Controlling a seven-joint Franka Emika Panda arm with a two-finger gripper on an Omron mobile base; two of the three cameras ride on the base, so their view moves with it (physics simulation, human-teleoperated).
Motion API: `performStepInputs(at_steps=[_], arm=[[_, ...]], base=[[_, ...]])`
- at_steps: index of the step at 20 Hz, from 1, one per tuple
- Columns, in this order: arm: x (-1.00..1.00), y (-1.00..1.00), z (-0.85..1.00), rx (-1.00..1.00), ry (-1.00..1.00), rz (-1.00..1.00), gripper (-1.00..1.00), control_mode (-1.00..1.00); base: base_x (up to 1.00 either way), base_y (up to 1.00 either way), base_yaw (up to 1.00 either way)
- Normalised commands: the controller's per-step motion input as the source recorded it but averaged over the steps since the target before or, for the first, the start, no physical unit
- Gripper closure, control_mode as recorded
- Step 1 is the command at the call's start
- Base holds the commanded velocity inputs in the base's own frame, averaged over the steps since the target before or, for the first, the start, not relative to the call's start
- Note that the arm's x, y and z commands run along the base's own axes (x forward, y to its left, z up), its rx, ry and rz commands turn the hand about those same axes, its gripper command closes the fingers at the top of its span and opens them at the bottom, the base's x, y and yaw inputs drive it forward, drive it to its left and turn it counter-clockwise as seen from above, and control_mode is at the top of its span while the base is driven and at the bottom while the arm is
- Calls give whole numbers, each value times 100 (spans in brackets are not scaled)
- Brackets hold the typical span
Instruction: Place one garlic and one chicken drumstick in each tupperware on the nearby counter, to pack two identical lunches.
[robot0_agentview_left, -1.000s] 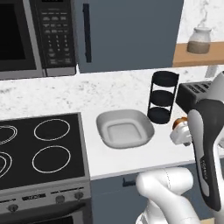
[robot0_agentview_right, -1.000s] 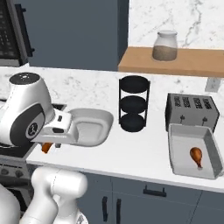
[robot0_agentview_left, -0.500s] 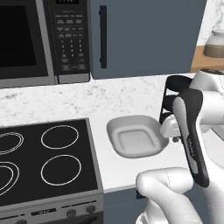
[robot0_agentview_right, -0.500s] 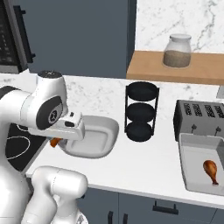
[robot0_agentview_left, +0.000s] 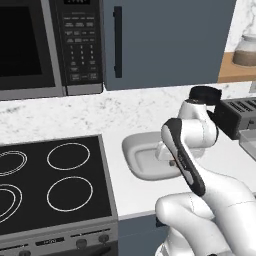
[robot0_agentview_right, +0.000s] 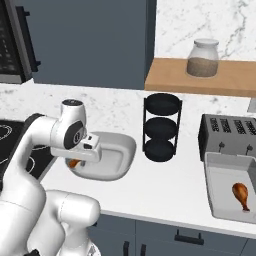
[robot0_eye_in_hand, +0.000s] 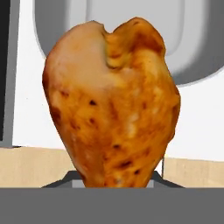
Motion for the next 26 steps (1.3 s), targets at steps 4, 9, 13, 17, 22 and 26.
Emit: performStepInputs(at_steps=[4,9,13,17,22,26], arm=[[100,7,-20,-11,1,-4,100,-100],[100,-2,0,-2,11,0,100,-100],[77,-2,-25,0,15,0,100,-100],[39,-1,-60,0,4,0,100,-100],[0,0,-98,0,1,0,100,-100],[2,0,-69,0,0,0,100,-100]], base=[[0,0,0],[0,0,0],[0,0,0],[0,0,0],[0,0,0],[0,0,0]])
